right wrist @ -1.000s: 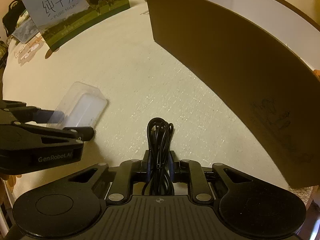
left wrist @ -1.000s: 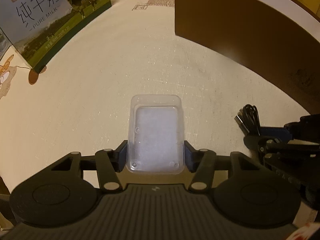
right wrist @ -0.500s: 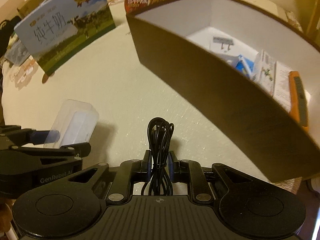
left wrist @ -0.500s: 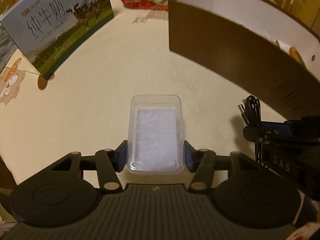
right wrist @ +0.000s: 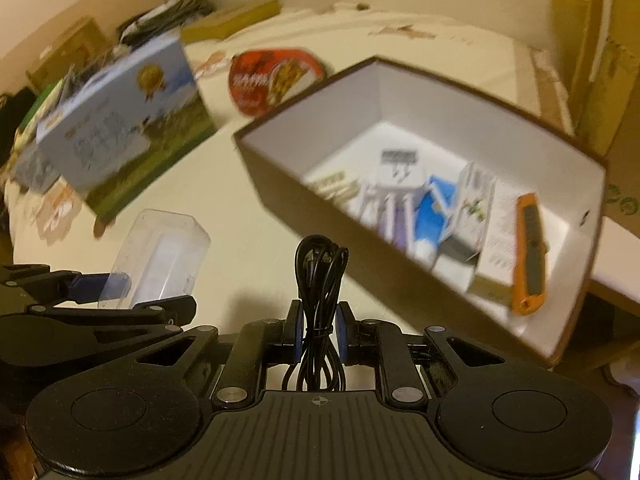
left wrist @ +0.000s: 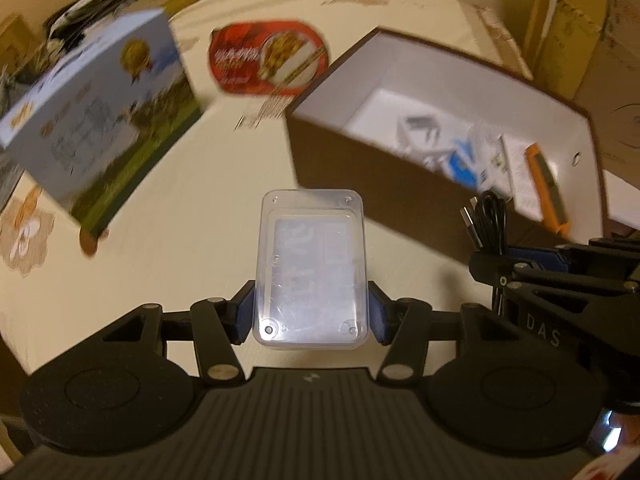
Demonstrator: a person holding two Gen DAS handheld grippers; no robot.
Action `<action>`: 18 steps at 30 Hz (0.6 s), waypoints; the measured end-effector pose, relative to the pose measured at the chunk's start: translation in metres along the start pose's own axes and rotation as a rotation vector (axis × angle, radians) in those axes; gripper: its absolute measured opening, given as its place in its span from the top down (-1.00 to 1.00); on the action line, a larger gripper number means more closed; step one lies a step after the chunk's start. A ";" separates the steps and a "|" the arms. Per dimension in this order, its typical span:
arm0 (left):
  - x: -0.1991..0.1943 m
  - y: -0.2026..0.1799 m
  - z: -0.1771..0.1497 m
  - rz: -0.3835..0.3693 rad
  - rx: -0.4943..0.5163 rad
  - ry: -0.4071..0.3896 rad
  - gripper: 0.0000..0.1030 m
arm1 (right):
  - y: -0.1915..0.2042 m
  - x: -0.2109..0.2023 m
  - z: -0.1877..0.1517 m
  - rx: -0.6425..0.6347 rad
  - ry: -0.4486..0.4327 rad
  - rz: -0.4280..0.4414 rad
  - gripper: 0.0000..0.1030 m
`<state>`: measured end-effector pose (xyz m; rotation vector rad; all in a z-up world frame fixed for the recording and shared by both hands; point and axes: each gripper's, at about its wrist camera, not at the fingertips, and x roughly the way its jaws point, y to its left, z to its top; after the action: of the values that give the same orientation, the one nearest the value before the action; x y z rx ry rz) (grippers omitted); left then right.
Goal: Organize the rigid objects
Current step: 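Carry the clear box and black cable over into the shoebox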
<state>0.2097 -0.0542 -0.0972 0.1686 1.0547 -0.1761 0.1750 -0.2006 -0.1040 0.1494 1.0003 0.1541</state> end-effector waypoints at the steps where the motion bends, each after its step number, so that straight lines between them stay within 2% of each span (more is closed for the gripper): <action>1: -0.001 -0.004 0.006 -0.004 0.010 -0.007 -0.01 | -0.004 -0.003 0.005 0.009 -0.010 -0.007 0.75; 9: 0.009 -0.038 0.060 -0.047 0.101 -0.063 -0.01 | -0.040 -0.007 0.041 0.093 -0.052 -0.069 0.75; 18: 0.048 -0.066 0.122 -0.092 0.189 -0.081 -0.01 | -0.088 0.015 0.085 0.204 -0.067 -0.134 0.75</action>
<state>0.3213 -0.1480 -0.0833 0.2816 0.9652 -0.3638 0.2597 -0.2881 -0.0884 0.2710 0.9550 -0.0750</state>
